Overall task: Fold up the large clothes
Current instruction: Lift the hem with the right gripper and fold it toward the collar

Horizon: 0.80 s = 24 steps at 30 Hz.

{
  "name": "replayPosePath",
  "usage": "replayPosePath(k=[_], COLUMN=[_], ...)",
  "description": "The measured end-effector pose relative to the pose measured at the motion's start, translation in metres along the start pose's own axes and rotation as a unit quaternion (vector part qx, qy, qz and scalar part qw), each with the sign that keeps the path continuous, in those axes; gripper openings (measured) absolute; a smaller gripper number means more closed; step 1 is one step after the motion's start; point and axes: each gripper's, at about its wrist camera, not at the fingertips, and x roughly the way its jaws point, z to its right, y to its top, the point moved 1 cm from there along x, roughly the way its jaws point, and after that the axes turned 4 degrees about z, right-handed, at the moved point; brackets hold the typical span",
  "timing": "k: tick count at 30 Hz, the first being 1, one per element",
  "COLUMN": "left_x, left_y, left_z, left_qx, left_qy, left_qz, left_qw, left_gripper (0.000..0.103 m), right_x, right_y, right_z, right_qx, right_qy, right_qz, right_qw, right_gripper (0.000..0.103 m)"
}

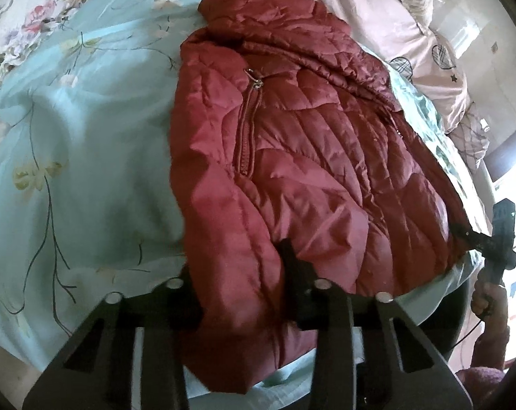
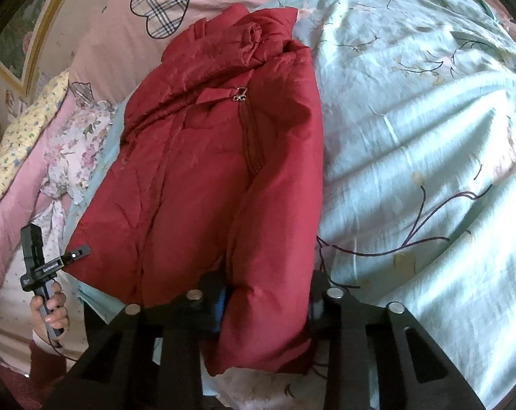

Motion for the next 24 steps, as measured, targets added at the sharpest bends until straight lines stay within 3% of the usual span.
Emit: replayPosePath(k=[11,17,24], left_x=[-0.022,-0.046,-0.065], left_y=[0.006,0.034,0.076], left_z=[0.006,0.008,0.012], left_qx=[0.022,0.018,-0.001], left_qy=[-0.020,-0.046,-0.064], left_qz=[0.018,0.069,0.140], left_qw=[0.9994,0.9964,0.9880], left_gripper=[0.018,0.017,0.016], right_x=[-0.026,-0.041,-0.048], right_y=[0.004,0.026,0.060], right_z=[-0.005,-0.006,-0.014], right_qx=[0.001,0.015,0.021], right_qy=[0.070,0.131,0.157], right_qz=[0.017,0.057,0.109], right_qw=[0.997,0.990,0.981], right_gripper=[0.025,0.023,0.022])
